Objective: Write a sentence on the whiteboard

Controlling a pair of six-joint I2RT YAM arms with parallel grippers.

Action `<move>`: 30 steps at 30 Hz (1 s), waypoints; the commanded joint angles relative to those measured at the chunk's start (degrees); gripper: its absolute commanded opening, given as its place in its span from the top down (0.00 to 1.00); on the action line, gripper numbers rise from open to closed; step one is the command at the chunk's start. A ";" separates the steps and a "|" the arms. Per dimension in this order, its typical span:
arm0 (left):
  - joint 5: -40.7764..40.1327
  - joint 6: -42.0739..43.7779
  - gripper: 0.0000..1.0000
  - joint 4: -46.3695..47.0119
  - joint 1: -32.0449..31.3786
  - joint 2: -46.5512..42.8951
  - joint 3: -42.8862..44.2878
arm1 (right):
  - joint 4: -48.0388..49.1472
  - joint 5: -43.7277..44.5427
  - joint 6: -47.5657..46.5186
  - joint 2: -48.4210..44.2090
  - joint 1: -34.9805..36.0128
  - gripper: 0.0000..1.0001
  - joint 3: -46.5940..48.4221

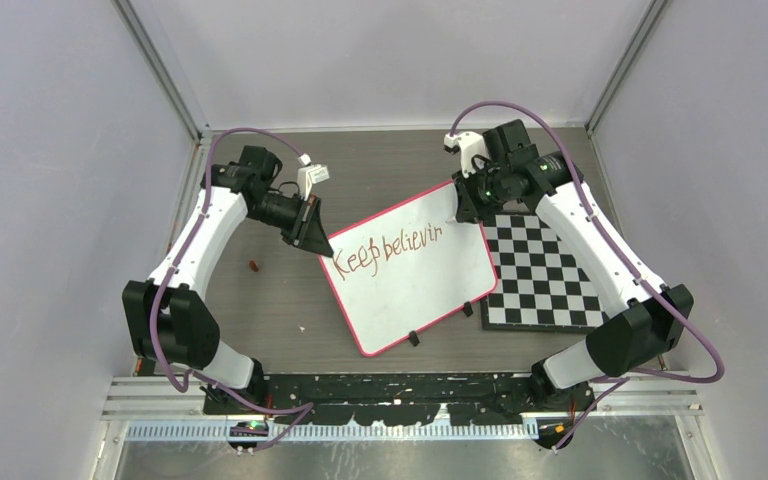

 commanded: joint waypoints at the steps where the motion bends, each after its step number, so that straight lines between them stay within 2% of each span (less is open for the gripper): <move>1: -2.54 0.53 1.00 0.79 -0.49 -1.16 -0.05 | 2.70 -0.94 0.49 0.08 0.00 1.00 2.85; 21: -2.78 0.63 1.00 0.97 -0.48 -0.82 -0.33 | 1.07 -1.97 -1.81 -0.68 0.30 1.00 -1.18; 30: -2.80 0.47 1.00 1.00 -0.48 -0.93 -0.26 | 0.37 1.72 -3.04 -0.45 0.22 1.00 -0.28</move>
